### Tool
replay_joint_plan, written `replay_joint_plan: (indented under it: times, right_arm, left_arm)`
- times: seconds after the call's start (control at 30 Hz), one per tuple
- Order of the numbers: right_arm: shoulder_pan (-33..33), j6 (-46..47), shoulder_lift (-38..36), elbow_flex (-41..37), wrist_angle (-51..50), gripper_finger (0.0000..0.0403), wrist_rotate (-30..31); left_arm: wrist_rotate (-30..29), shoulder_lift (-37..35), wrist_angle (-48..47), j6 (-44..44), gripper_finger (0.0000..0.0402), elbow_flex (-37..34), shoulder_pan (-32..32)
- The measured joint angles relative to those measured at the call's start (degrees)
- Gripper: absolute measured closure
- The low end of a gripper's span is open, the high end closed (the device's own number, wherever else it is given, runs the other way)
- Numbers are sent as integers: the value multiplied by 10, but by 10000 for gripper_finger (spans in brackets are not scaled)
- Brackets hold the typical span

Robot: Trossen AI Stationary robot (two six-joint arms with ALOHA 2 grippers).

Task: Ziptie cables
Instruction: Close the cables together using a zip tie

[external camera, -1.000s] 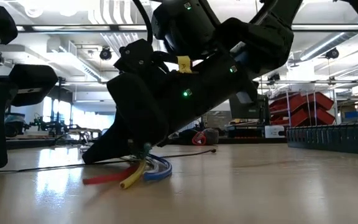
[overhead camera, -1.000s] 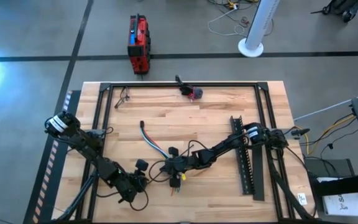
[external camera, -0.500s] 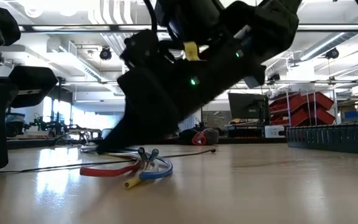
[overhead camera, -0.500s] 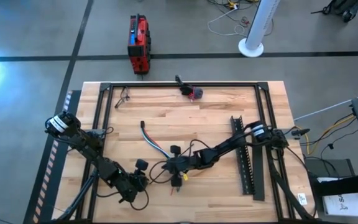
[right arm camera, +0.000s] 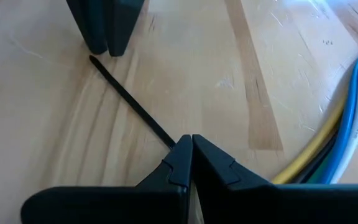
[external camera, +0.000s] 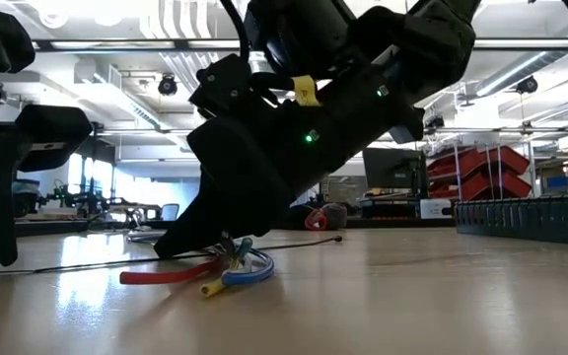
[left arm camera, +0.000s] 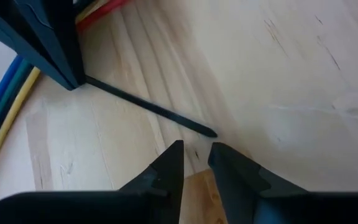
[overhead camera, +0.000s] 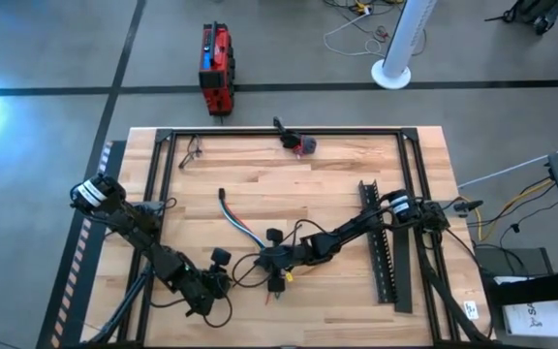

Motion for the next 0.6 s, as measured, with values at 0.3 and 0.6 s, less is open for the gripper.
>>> replay_joint_plan:
  times: [0.3,0.6]
  right_arm:
    - [0,3,5,1,-1,403,-1]
    - [-2,9,9,1,0,403,-11]
  left_arm:
    - [-50,49,64,179,318,0,4]
    - [-77,84,100,201,326,1,9]
